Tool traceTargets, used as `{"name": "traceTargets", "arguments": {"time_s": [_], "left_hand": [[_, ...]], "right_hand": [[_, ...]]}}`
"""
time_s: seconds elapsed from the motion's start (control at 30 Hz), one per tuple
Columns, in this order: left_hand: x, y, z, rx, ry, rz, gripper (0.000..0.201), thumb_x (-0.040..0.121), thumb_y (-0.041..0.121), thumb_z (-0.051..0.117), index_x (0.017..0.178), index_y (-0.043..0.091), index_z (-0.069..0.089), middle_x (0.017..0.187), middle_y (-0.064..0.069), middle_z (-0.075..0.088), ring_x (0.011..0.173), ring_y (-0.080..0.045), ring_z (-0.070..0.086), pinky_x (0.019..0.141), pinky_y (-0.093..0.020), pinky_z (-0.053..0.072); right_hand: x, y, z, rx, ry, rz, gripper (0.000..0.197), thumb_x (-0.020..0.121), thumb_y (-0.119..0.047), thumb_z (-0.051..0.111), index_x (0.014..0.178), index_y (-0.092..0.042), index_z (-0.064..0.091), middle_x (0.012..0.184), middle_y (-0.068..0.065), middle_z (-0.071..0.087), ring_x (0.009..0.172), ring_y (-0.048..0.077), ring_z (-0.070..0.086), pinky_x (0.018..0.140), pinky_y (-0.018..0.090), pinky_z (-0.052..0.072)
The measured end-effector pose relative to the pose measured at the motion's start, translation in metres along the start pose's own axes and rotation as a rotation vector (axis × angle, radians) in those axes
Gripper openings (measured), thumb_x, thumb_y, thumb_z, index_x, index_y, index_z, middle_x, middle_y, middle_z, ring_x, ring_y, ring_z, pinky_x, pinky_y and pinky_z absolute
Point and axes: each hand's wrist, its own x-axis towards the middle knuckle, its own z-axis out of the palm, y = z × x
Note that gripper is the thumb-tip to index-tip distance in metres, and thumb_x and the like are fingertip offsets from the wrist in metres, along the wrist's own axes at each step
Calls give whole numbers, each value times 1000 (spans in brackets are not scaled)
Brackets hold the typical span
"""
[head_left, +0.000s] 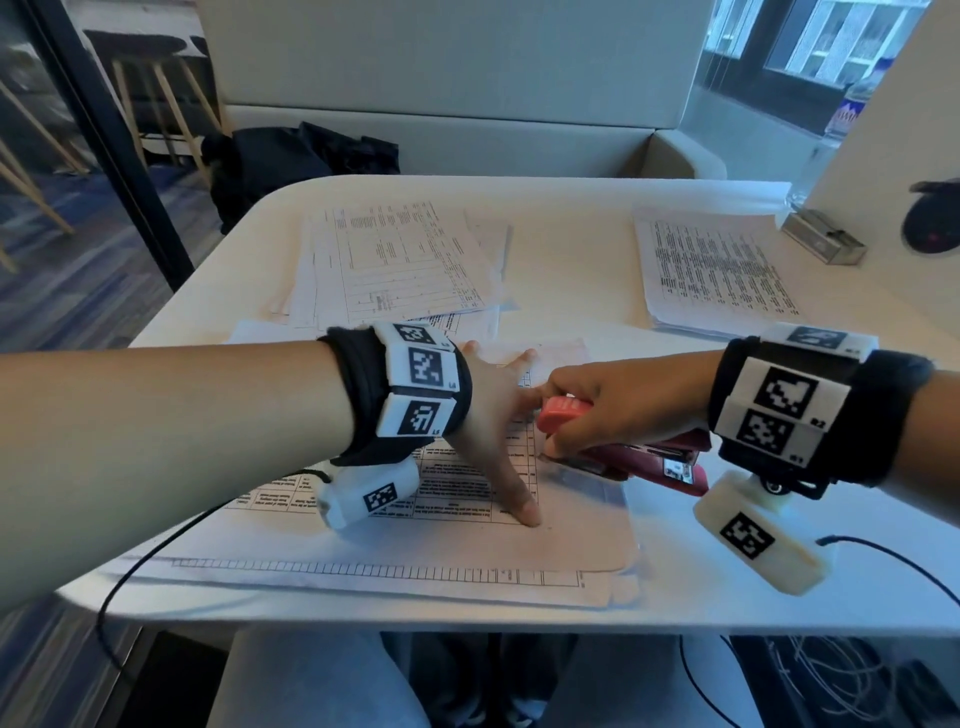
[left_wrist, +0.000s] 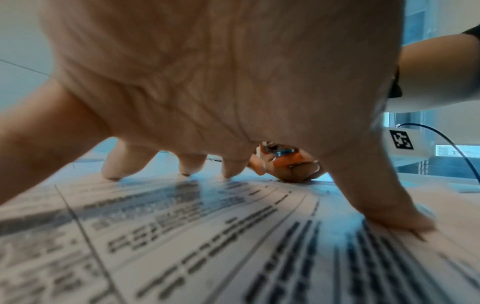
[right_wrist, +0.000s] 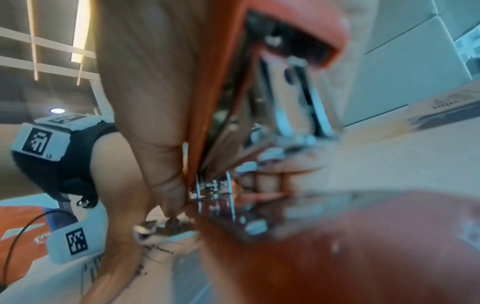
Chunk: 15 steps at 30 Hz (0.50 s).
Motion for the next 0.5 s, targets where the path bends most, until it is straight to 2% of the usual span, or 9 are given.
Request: {"name": "traceTargets", "arguments": {"time_s": [0.1,0.2,0.33,0.5], "left_hand": [[-5,2,-8,14,-12,8,125,53,75,73,149,48,-3,160,1,-20,147,-35,9,117,-46,12],[-5,3,-9,11,-27,-5,127,53,70,76,151,43,-1,161,1,-15,147,-34,11,117,-45,13],[-8,4,-8,8,-26,-24,126,57,68,76,151,40,-2,159,2,-23,147,-37,0,117,-48,12],[-12,7,-6,7,-1,-12,125,63,65,74,151,36,-10,160,0,-18,147,-36,1,117,-47,8]], "right_hand": [[-3,0,1,-160,87,-9,27,85,-44,66,96,-28,47,90,-3,66,73,13,65,65,27,51],[-3,1,5,-332,174,-39,39,81,-57,64,100,-29,44,87,-11,57,74,3,55,62,23,41],[-4,6,6,-429,257,-57,43,81,-59,62,100,-25,45,84,-9,55,76,11,55,67,29,45],[-7,15,4,-551,313,-74,34,86,-56,58,92,-25,45,89,-4,55,81,17,54,71,33,47]]}}
